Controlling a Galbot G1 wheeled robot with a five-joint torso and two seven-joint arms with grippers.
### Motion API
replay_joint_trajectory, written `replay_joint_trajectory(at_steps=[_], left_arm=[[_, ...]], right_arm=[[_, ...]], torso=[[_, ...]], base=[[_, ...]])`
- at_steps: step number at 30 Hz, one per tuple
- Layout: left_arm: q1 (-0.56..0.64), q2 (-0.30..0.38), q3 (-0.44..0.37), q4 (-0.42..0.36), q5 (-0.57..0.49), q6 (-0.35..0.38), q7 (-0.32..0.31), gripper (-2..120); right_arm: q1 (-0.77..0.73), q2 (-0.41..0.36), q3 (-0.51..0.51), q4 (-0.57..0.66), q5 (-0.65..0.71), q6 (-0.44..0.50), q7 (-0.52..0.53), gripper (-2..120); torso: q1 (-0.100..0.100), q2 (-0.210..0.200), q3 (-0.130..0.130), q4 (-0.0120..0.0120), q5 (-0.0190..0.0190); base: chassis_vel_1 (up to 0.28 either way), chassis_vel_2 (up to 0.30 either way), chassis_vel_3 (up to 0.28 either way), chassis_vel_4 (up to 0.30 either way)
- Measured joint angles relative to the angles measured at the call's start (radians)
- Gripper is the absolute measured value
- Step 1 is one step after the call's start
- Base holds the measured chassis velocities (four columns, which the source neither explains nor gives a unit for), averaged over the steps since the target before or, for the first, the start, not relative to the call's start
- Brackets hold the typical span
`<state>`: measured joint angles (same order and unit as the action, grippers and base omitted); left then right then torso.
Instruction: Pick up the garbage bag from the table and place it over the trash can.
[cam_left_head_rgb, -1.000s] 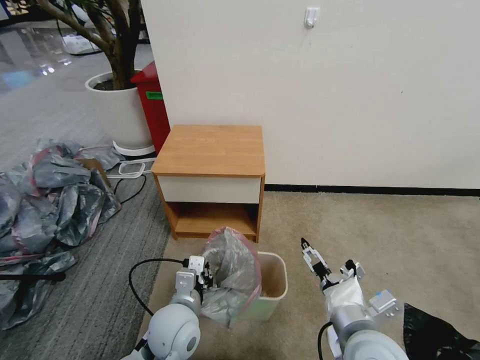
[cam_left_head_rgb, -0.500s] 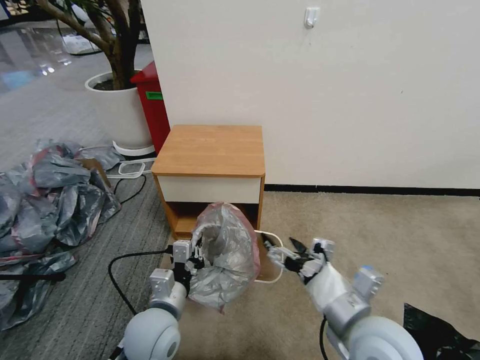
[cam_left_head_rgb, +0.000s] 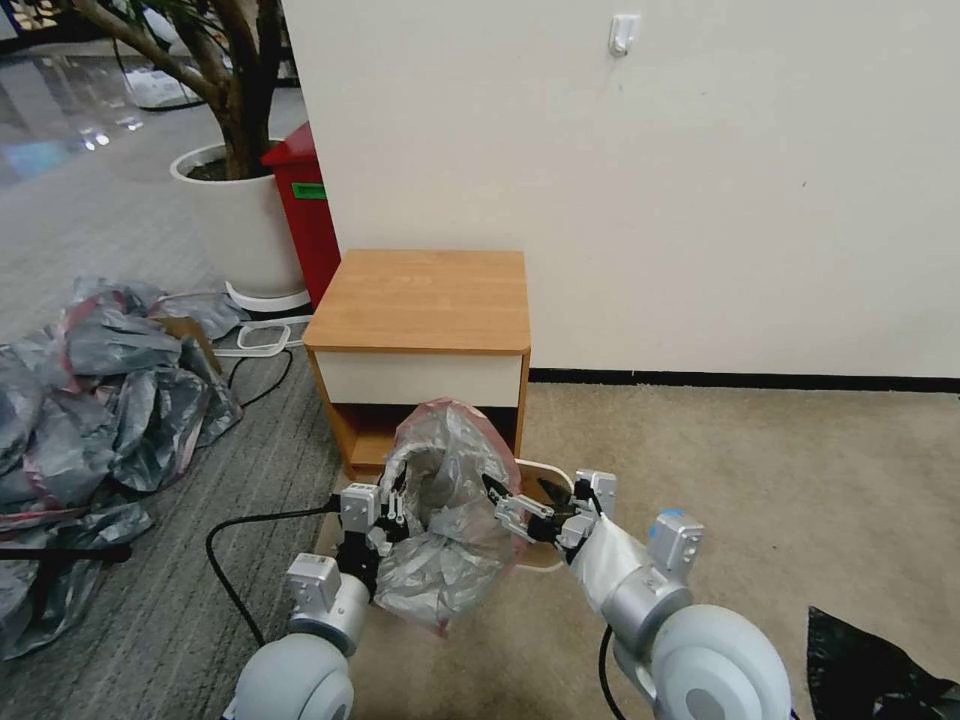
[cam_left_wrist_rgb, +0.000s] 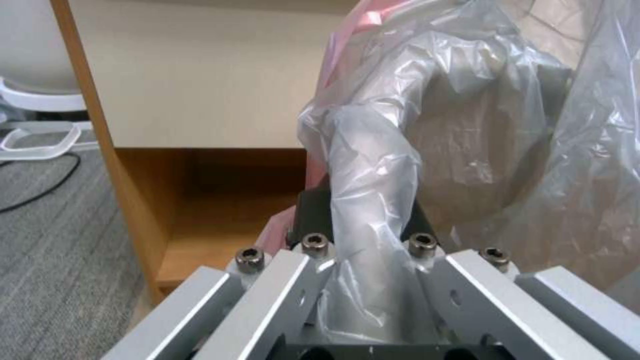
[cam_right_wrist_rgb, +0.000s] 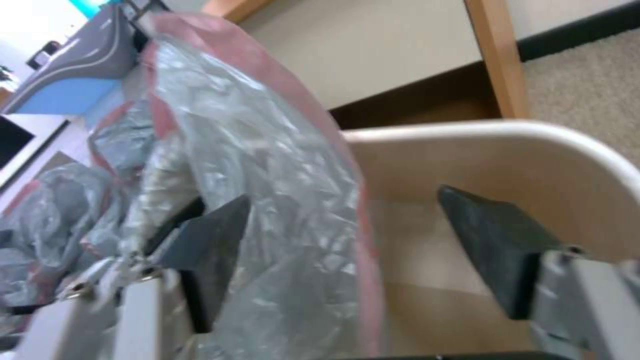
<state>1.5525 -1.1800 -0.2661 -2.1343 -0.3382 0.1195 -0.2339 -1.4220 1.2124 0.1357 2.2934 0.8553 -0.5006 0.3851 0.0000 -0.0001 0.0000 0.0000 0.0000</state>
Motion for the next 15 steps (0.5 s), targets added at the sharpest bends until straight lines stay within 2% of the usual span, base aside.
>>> replay_joint_trajectory(at_steps=[6, 7, 11, 12, 15], left_arm=[[-0.003, -0.005, -0.001, -0.005, -0.037, 0.01, -0.007, 6], [-0.003, -0.005, -0.001, -0.005, -0.037, 0.01, -0.007, 6], [-0.011, -0.006, -0.005, -0.005, -0.053, 0.021, -0.012, 6], [-0.011, -0.006, -0.005, -0.005, -0.053, 0.021, -0.012, 6], [-0.017, -0.006, -0.005, 0.001, -0.059, 0.026, -0.014, 6]], right_arm=[[0.006, 0.008, 0.001, -0.02, 0.009, 0.006, 0.003, 50], [0.006, 0.008, 0.001, -0.02, 0.009, 0.006, 0.003, 50], [0.009, 0.019, 0.001, -0.033, 0.01, 0.034, 0.0, 32], [0.009, 0.019, 0.001, -0.033, 0.01, 0.034, 0.0, 32], [0.008, 0.021, 0.008, -0.038, -0.003, 0.036, -0.038, 17]], torso=[[0.0, 0.0, 0.0, 0.0, 0.0], [0.0, 0.0, 0.0, 0.0, 0.0], [0.0, 0.0, 0.0, 0.0, 0.0], [0.0, 0.0, 0.0, 0.0, 0.0], [0.0, 0.0, 0.0, 0.0, 0.0]], base=[[0.0, 0.0, 0.0, 0.0], [0.0, 0.0, 0.0, 0.0], [0.0, 0.0, 0.0, 0.0], [0.0, 0.0, 0.0, 0.0], [0.0, 0.0, 0.0, 0.0]])
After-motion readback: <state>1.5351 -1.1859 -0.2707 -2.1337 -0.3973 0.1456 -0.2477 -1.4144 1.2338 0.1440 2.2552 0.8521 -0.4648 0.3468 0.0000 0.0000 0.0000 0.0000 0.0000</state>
